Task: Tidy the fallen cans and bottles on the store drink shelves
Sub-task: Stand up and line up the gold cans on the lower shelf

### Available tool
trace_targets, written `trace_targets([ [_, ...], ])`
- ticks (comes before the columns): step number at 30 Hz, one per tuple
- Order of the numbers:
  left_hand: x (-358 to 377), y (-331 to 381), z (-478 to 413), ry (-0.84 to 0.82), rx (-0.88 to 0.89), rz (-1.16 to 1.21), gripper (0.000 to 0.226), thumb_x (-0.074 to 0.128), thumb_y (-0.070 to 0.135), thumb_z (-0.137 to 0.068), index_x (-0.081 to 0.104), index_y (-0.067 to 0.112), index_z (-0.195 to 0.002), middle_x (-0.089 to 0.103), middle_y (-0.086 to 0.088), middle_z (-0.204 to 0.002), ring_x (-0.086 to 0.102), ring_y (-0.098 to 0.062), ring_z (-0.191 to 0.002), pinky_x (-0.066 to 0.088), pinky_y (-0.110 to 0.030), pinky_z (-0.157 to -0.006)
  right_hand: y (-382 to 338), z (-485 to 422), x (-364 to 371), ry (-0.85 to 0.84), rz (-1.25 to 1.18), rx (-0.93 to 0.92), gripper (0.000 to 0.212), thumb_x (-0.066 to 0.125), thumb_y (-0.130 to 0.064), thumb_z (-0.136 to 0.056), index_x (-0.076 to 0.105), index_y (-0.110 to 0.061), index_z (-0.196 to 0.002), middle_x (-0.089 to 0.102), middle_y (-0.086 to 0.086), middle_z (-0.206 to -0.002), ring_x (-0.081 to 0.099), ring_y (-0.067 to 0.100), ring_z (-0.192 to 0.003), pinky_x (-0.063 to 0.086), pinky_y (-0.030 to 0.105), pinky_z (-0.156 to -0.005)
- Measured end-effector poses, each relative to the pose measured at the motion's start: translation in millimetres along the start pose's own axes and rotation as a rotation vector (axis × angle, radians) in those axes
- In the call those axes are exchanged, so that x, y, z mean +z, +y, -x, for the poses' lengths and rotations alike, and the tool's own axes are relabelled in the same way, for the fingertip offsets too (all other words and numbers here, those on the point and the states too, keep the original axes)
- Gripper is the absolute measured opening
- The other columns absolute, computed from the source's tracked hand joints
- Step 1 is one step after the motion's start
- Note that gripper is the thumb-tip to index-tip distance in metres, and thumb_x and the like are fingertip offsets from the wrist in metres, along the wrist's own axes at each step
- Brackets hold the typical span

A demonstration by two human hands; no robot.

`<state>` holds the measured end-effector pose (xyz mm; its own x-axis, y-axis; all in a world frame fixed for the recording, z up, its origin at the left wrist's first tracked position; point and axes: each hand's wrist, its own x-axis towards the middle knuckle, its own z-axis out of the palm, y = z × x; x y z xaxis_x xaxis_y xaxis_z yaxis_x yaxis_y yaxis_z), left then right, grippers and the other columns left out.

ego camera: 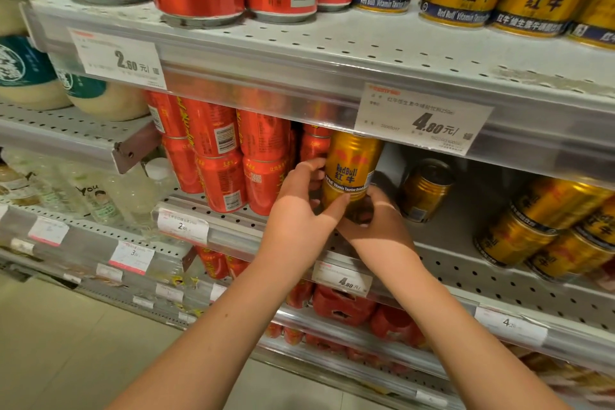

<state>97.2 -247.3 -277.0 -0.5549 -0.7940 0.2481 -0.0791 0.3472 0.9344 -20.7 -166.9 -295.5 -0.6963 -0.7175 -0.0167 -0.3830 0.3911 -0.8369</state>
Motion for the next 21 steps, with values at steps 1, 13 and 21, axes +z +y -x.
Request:
trace_targets([
  [1, -1, -2, 1, -0.002, -0.002, -0.024, 0.054, 0.077, 0.016, -0.089, 0.053, 0.023, -0.137, 0.061, 0.001, -0.127, 0.062, -0.009, -0.114, 0.055, -0.035, -0.097, -1, -2, 0, 0.005, 0.023, -0.007, 0.059, 0.069, -0.059, -0.073, 0.053, -0.042, -0.128, 0.066, -0.016, -0.107, 0.065, 0.012, -0.097, 0.056, 0.036, -0.081],
  [13, -15, -18, 5, -0.103, -0.118, -0.386, 0.025, 0.061, 0.015, -0.096, 0.068, 0.025, -0.119, 0.074, 0.001, -0.105, 0.068, -0.02, -0.097, 0.054, -0.037, -0.088, -2, -24, 2, 0.164, 0.11, 0.024, 0.058, 0.073, -0.055, -0.08, 0.056, -0.029, -0.13, 0.058, 0.0, -0.124, 0.057, 0.021, -0.11, 0.045, 0.033, -0.09],
  [21, -12, -18, 5, -0.071, -0.148, -0.361, 0.016, 0.063, 0.022, -0.098, 0.071, 0.027, -0.11, 0.074, 0.003, -0.098, 0.068, -0.016, -0.09, 0.056, -0.036, -0.084, 0, -22, -5, 0.074, 0.06, 0.018, 0.068, 0.075, -0.044, -0.086, 0.047, -0.026, -0.145, 0.058, -0.004, -0.14, 0.055, 0.018, -0.125, 0.043, 0.03, -0.099],
])
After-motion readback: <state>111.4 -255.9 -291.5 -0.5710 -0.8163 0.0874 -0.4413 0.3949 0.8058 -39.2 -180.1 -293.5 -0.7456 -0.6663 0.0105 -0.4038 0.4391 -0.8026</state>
